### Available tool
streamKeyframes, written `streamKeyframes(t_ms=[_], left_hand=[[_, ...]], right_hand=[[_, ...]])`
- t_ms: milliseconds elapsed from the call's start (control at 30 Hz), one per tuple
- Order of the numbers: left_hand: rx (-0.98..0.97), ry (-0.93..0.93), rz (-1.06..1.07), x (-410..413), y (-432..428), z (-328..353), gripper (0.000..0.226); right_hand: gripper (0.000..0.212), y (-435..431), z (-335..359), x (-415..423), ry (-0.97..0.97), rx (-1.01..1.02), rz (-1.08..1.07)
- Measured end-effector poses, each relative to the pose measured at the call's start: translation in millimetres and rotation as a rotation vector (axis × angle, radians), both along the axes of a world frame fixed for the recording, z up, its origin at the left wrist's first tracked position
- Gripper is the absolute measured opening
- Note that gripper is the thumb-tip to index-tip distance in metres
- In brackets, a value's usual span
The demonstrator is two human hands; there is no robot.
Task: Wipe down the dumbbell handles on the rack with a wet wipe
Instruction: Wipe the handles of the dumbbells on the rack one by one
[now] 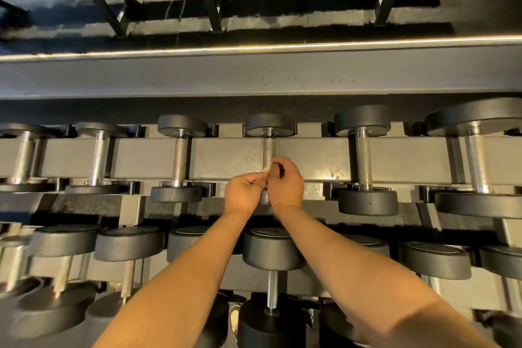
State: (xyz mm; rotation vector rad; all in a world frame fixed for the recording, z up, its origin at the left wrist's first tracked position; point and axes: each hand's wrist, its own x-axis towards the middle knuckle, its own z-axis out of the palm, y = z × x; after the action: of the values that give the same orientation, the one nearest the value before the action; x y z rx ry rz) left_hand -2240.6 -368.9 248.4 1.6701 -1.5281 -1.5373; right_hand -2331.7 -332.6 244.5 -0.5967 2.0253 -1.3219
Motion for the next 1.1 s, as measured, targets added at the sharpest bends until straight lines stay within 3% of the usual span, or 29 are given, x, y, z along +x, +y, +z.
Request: streamKeyframes(t_ms=[100,200,400,633,833,1100], left_hand=[[0.03,-0.001,-0.009,2.3,1.1,9.6,0.016],[-0.077,0.041,-0.015,2.6,7.9,17.4,0.018],[-0.119,0.126,-0.102,-4.4,24.2,18.2,0.046],[-0.214,-0.051,-0.112,-12.0,13.4,4.1,0.04],[-0.275,-0.102,-0.036,-13.6,15.9,-9.0,0.039],[-0.269,-0.089,-0.066,-14.6,16.8,3.2,0.028]], right_hand=[[0.021,9.6,9.6,-4.9,-0.06,-0.042,0.024],[0.018,19.8,20.3,-11.4,-0.097,-0.083,0.084],[0.011,15.8,26.9,-18.2,-0.226,0.003,0.211],[0.015,-28.3,26.0,-38.8,-0.011,-0.142,0.037],[0.023,-32.4,13.0,-33.5,0.135,-0.052,0.149],[0.021,18.4,4.4,-34.7,-0.146,0.098,0.248]])
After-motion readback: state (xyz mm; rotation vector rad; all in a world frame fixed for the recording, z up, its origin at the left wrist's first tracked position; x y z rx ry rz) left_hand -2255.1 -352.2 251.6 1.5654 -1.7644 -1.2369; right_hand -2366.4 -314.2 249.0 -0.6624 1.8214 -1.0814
